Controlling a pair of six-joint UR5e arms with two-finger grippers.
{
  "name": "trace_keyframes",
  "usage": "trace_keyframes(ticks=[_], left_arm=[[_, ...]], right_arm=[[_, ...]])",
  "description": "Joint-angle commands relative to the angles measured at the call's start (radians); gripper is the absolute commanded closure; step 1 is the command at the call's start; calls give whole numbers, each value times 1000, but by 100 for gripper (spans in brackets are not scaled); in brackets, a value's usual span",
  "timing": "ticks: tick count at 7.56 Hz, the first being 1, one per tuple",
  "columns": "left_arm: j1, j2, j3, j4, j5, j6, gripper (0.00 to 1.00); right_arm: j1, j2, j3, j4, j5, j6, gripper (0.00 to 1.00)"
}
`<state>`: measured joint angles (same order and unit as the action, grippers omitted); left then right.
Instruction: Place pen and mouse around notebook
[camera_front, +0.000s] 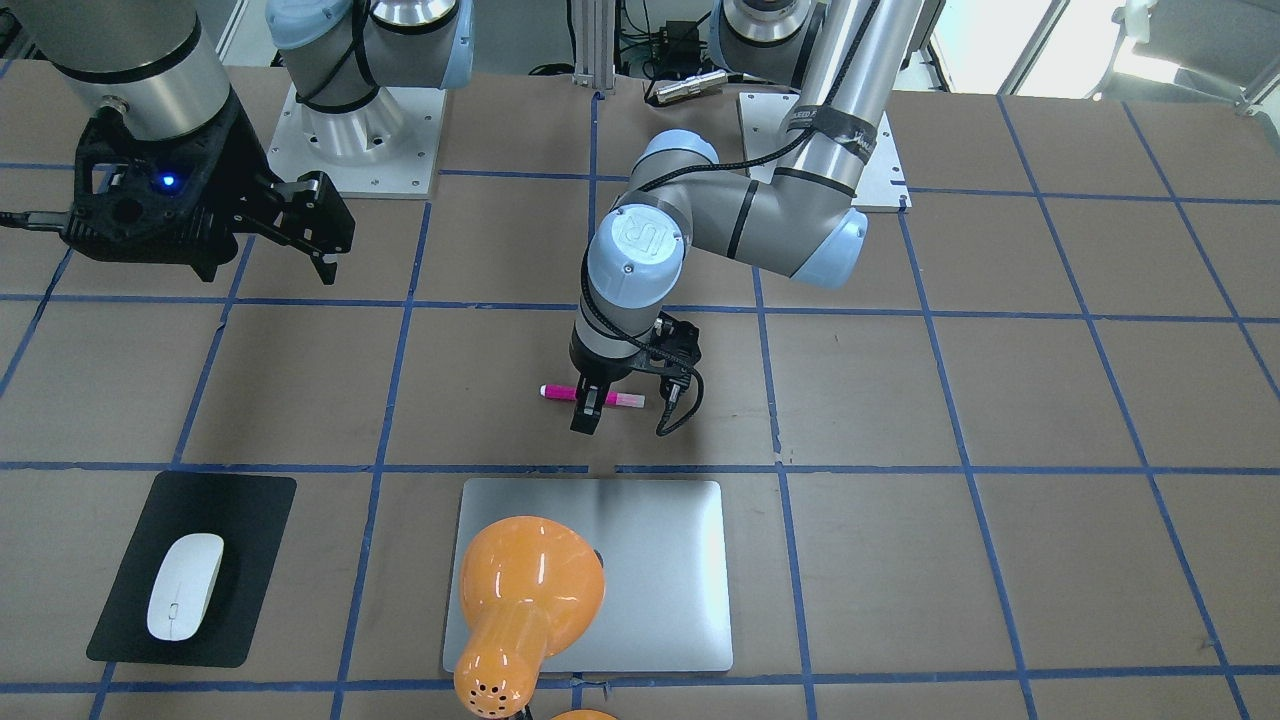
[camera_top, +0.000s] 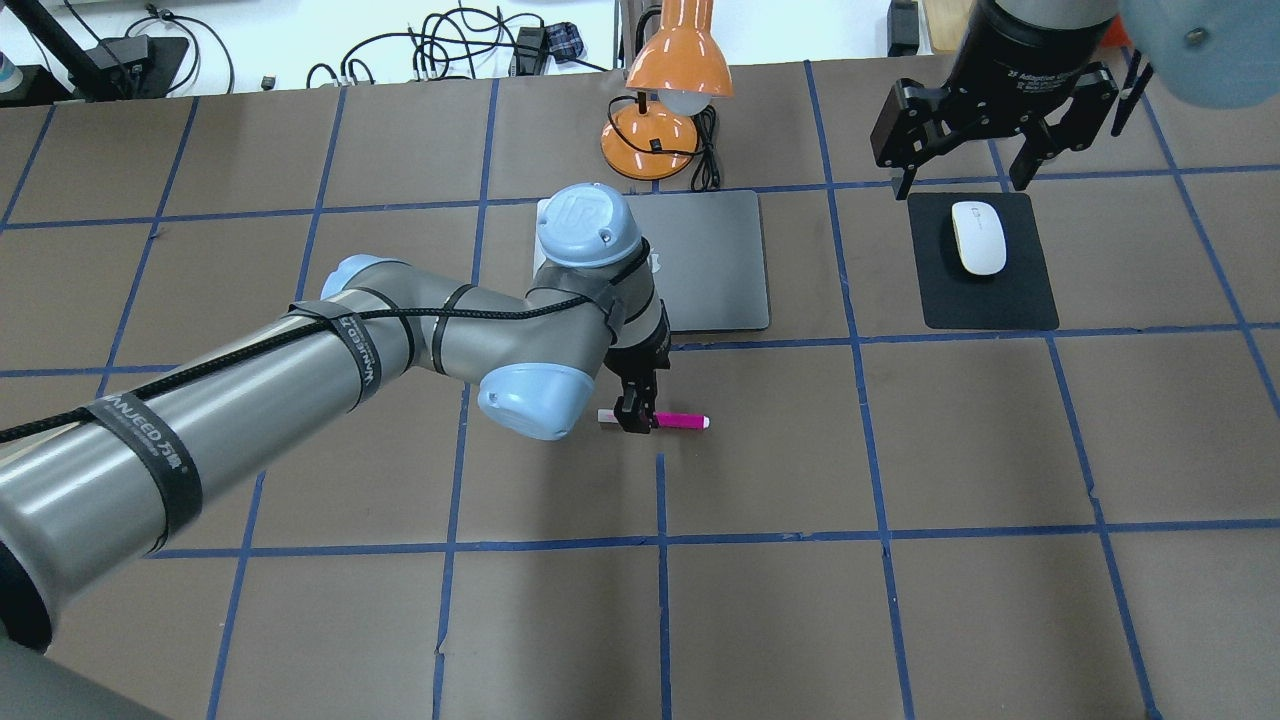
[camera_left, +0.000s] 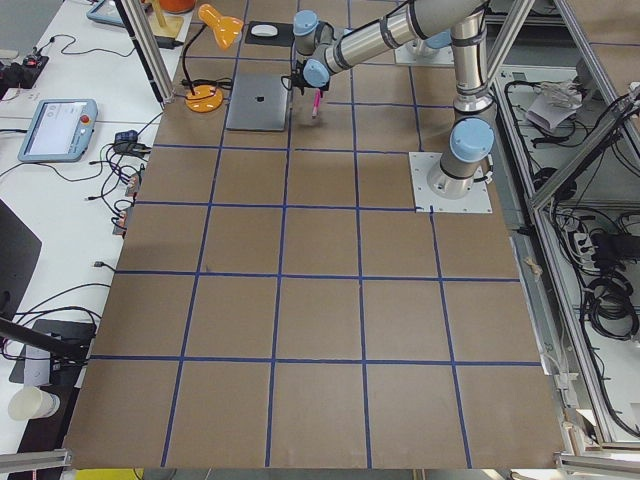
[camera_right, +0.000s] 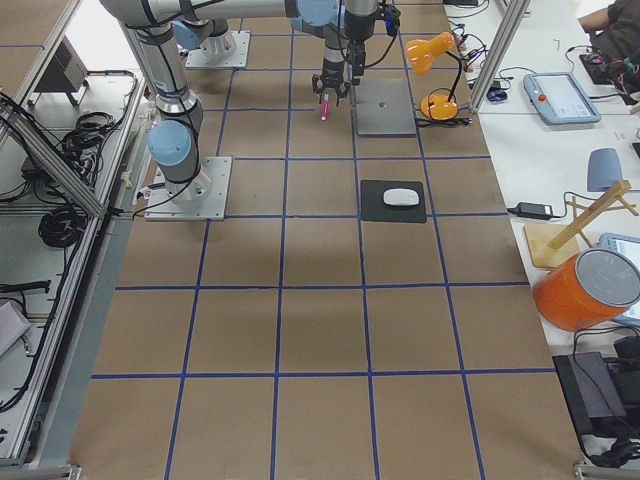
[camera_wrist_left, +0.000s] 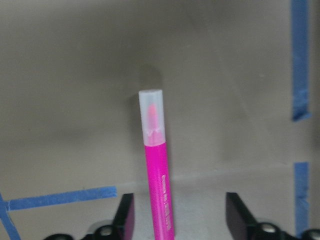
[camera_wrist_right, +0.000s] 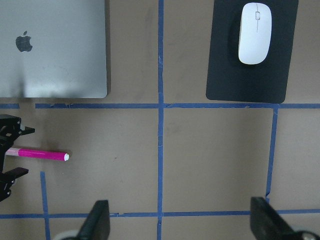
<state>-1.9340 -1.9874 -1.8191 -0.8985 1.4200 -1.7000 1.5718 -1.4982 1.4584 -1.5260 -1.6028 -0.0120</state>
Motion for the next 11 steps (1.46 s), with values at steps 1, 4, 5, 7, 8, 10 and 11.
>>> trace_keyframes(ticks=[1, 4, 5, 7, 8, 10, 11], left_arm=[[53, 82, 59, -98, -3, 371, 0], [188, 231, 232, -539, 0, 1047, 0], [245, 277, 265, -613, 7, 1258, 0], [321, 352, 265, -619, 103, 1598, 0], [335, 378, 250, -641, 112, 1647, 0], [348, 400, 248, -649, 116, 1659, 0], [349, 400, 248, -646, 116, 1660, 0]], right_arm=[[-1, -5, 0, 4, 0, 1, 0], [7, -7, 0, 10, 24, 9, 0], [7, -4, 0, 10, 23, 9, 0], [5, -5, 2, 10, 23, 9, 0], [5, -1, 2, 9, 23, 9, 0], [5, -8, 2, 12, 23, 9, 0], [5, -4, 2, 4, 23, 9, 0]])
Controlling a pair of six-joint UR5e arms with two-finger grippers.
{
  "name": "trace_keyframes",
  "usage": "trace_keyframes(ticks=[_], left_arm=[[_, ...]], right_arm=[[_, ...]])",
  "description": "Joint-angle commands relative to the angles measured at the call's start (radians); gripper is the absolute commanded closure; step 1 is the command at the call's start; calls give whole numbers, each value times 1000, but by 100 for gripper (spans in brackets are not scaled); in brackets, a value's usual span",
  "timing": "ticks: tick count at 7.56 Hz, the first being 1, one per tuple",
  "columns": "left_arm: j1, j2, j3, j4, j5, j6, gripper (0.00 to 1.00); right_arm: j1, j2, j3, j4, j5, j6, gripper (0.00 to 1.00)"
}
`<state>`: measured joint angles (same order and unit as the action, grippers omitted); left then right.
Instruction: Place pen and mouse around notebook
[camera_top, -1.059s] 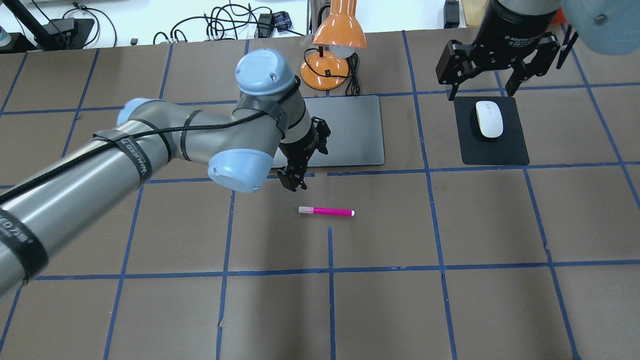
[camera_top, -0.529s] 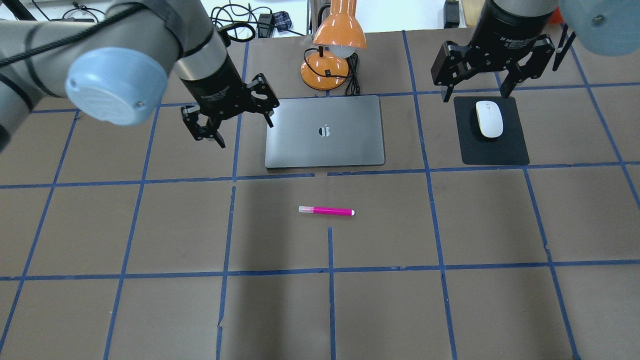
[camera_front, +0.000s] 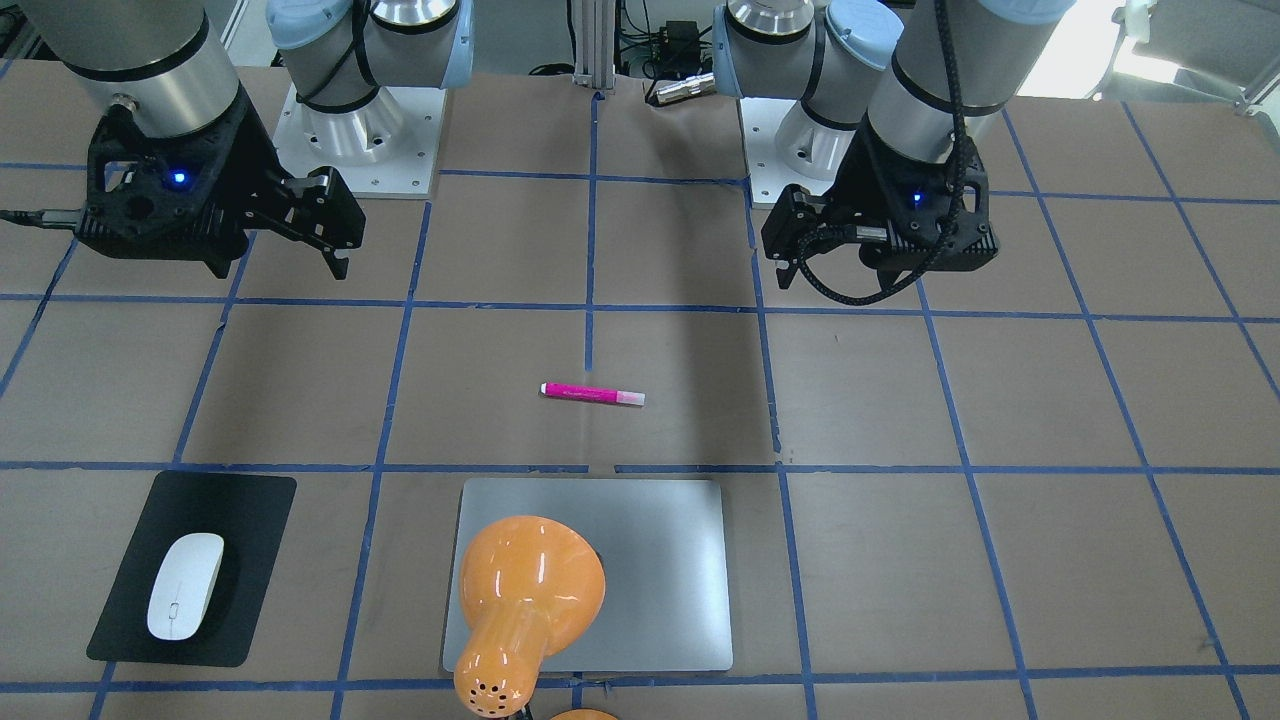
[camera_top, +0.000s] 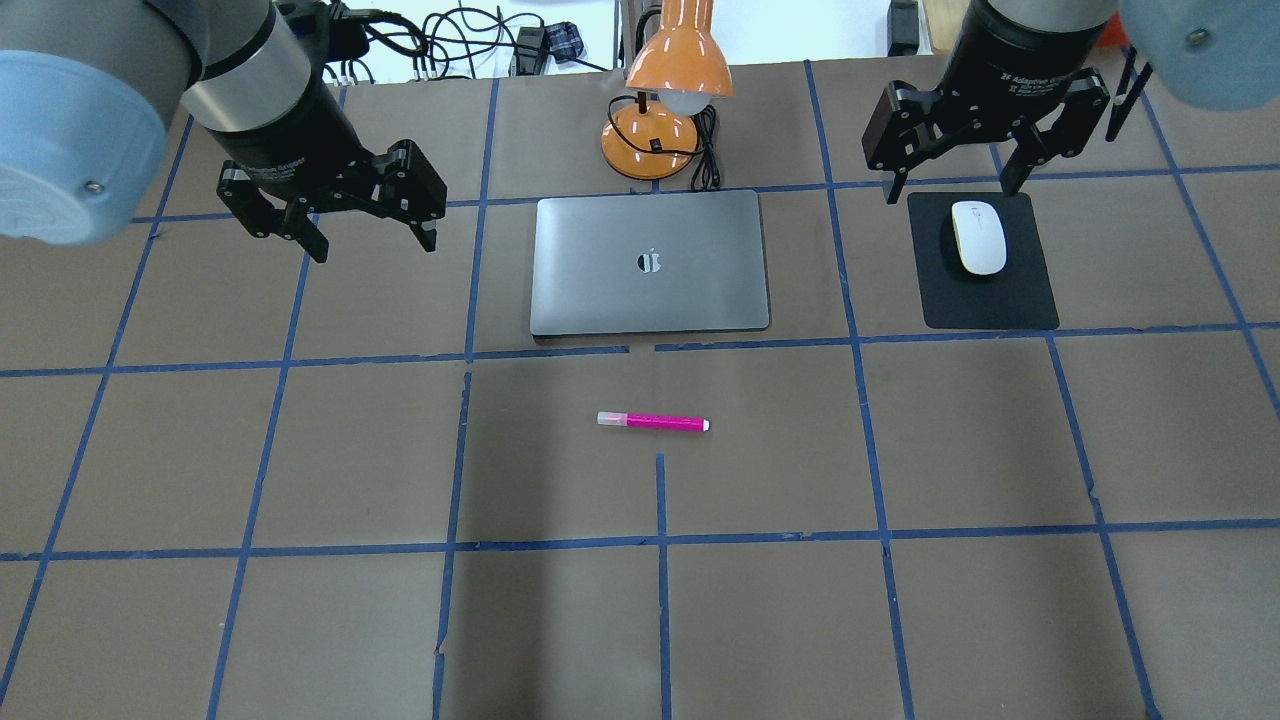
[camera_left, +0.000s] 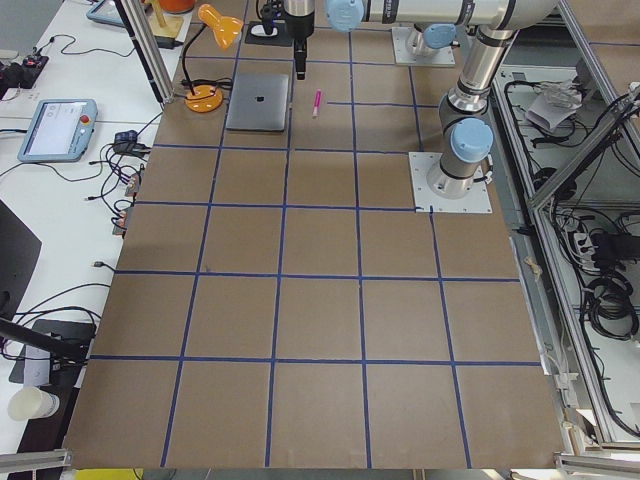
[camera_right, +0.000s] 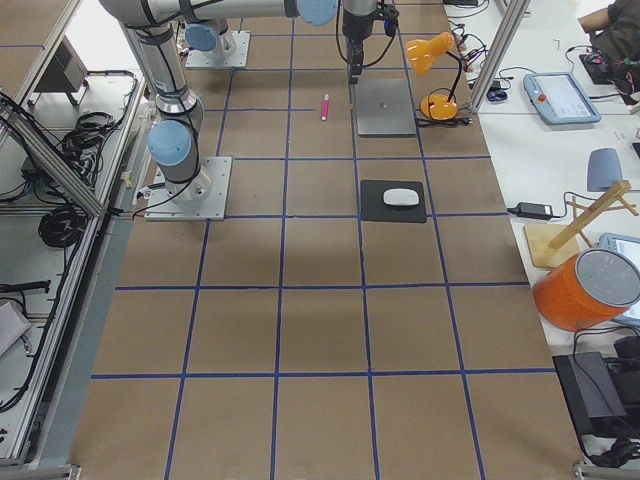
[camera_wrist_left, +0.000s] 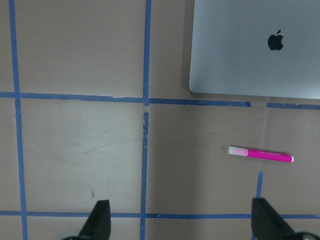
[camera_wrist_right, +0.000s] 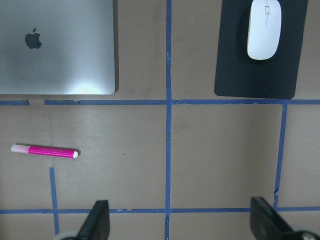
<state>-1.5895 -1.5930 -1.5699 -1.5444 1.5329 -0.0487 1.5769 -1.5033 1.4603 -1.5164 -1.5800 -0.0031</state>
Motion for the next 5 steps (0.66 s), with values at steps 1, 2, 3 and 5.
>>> trace_keyframes(ticks=[1, 2, 3, 5], left_arm=[[5, 2, 1, 1, -3, 7, 0], [5, 4, 1, 1, -2, 7, 0], [5, 4, 1, 3, -2, 7, 0], [5, 4, 1, 1, 3, 7, 0]], right_arm=[[0, 2, 0, -1, 0, 0, 0], [2, -3, 0, -5, 2, 0, 0], [0, 0, 0, -7, 2, -2, 0], [2, -5, 0, -5, 0, 0, 0]])
